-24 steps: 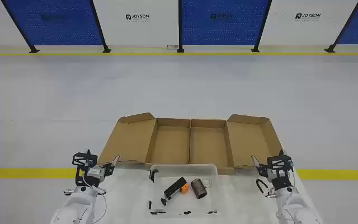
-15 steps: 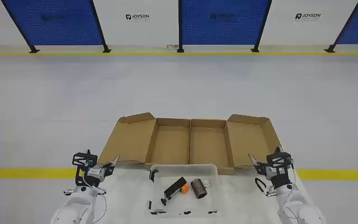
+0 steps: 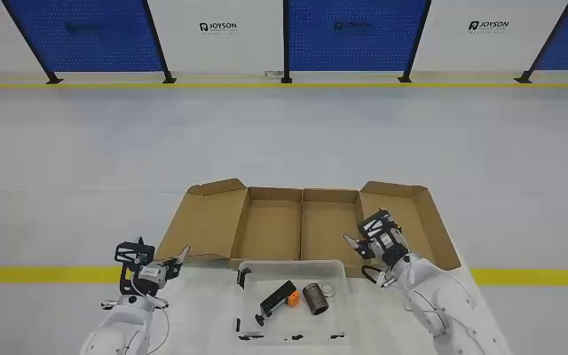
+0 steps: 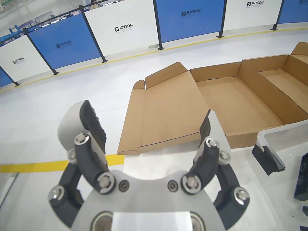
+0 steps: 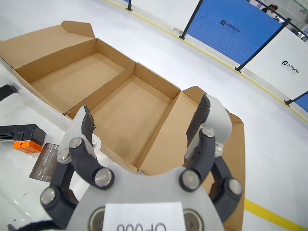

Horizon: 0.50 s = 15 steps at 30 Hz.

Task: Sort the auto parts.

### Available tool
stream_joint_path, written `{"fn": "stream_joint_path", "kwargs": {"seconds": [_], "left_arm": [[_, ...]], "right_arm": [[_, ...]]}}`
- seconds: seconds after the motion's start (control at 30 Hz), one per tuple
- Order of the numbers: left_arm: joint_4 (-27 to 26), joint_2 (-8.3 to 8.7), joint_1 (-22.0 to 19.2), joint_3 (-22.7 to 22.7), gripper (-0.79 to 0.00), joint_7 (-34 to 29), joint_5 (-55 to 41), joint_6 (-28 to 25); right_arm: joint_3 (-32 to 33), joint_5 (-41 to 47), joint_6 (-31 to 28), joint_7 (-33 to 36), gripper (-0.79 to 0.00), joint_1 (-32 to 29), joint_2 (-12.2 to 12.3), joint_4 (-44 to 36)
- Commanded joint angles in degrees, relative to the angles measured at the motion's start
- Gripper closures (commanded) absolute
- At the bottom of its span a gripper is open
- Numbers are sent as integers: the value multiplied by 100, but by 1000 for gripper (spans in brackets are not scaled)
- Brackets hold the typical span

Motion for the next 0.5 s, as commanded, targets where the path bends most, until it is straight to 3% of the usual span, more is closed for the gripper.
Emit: {"fn": "stream_joint_path", "kwargs": {"seconds": [0.0,0.27,0.47], "left_arm": [[0,0,0,0,-785,0,0,0],[0,0,0,0,-785,0,0,0],[0,0,0,0,-785,0,0,0]], "right_arm": [[-38,-31,28,66,-785,35,-4,32],[-53,-54,-4,111,-785,29,-2,62],[-823,-494,-261,1419,-785,620,-84,323]]}}
